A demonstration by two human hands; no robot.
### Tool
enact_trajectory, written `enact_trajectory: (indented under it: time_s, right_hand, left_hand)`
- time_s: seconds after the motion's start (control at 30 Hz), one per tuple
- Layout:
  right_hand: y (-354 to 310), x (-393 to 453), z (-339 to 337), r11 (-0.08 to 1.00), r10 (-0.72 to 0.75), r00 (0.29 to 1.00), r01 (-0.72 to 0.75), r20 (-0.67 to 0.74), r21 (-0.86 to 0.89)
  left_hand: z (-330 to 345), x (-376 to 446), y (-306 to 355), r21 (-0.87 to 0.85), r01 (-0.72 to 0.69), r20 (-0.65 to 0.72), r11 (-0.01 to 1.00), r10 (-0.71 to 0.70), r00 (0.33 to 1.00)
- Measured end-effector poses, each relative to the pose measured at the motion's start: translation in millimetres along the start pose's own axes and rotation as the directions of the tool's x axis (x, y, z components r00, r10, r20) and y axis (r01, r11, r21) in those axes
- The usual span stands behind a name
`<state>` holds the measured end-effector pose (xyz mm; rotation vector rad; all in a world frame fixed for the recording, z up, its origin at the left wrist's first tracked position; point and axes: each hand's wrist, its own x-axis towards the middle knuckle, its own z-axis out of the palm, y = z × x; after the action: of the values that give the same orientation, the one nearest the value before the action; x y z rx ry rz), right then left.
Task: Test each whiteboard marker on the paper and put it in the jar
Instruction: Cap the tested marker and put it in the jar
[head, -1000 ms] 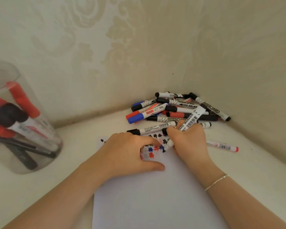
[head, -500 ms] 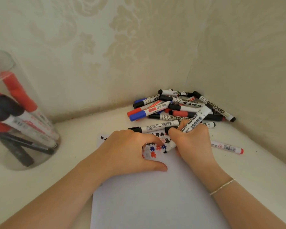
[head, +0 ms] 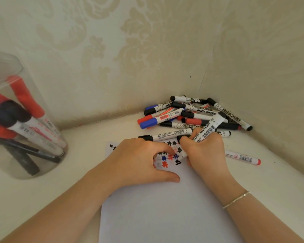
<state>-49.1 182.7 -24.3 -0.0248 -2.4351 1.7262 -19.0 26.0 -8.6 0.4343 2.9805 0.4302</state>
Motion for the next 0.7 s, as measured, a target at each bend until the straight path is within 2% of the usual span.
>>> enact_trajectory:
  time_s: [0.1,0.23,0.43,0.53,0.63,0.7]
  right_hand:
    - [0,0,-1,1.000,-0.008,1.000,0.008,0.010,-0.021]
    - [1,1,-2,0.998,0.039,0.999,-0.038,-0.015,0.041]
    - [1,0,-1,1.000,0.000,1.000,0.000,0.003,0.005]
    - [-1,0,-6,0.980,0.050,0.999,-0.050,0.004,0.192]
    - [-5,1,-11,0.907,0.021,0.999,-0.030,0.027,0.419]
    - [-8,1,-13,0.800,0.003,0.994,-0.069,0.111,0.596]
  left_hand:
    - [1,0,0,0.004,0.003,-0.002,1.000,-0.003,1.000]
    - [0,-1,1,0.000,0.002,-0.001,1.000,-0.002,1.000]
    - [0,0,0,0.003,-0.001,-0.007,1.000,0.001,1.000]
    - [0,-2,-2,-0.067,-0.012,0.010,0.998,0.013,1.000]
    - [0,-4,-11,-0.363,-0.009,0.000,0.932,0.009,1.000]
    - [-1,-5,-16,-0.507,-0.001,0.020,0.862,0.013,1.000]
